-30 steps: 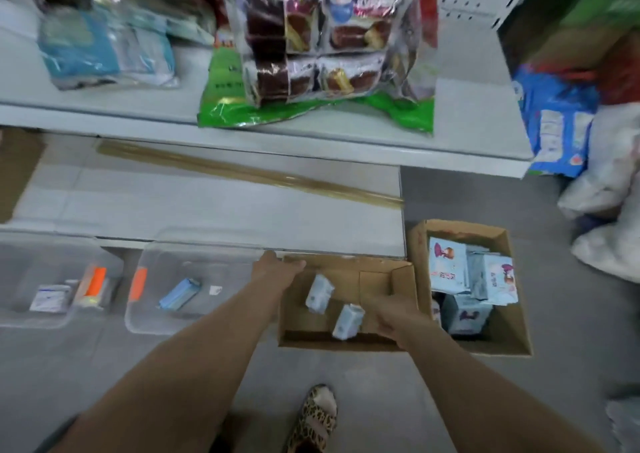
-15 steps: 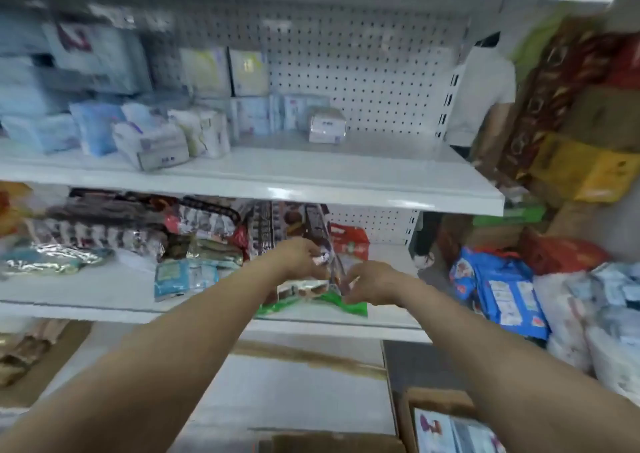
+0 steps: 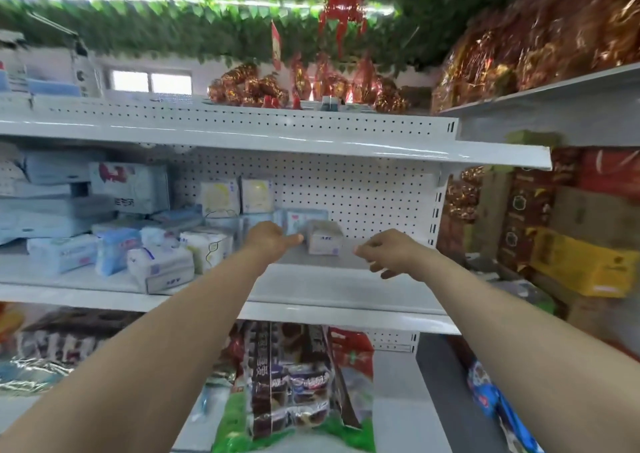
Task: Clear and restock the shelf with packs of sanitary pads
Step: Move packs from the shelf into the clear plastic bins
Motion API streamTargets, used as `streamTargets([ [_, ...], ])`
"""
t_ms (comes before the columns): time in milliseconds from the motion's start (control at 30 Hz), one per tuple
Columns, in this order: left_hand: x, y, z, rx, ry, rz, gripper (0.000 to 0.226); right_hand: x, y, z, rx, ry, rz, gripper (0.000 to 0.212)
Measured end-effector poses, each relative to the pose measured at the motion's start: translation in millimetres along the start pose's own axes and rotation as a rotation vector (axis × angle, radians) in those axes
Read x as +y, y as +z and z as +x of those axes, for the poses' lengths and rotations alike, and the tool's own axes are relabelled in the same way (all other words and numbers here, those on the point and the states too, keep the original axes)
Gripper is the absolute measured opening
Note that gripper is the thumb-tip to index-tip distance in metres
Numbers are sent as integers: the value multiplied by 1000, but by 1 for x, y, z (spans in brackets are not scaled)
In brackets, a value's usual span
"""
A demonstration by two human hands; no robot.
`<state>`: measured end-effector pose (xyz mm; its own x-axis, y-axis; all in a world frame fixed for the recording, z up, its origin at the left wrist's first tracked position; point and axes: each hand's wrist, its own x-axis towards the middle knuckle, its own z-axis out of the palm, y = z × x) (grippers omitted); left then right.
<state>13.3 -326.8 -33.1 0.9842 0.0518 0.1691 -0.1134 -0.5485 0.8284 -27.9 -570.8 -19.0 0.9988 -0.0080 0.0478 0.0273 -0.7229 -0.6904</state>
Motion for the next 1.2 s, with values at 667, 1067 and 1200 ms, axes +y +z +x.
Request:
streamTargets([
  [667,-24,-54,199,212,381,172,80,-41,71,182,185,188,68,67],
  [1067,-13,-70,250,-9,262,831,86,-19,84,203,108,305,55,83],
  [1200,-17,-71,242,22,284,828,88,-21,86,195,159,374,134,101],
])
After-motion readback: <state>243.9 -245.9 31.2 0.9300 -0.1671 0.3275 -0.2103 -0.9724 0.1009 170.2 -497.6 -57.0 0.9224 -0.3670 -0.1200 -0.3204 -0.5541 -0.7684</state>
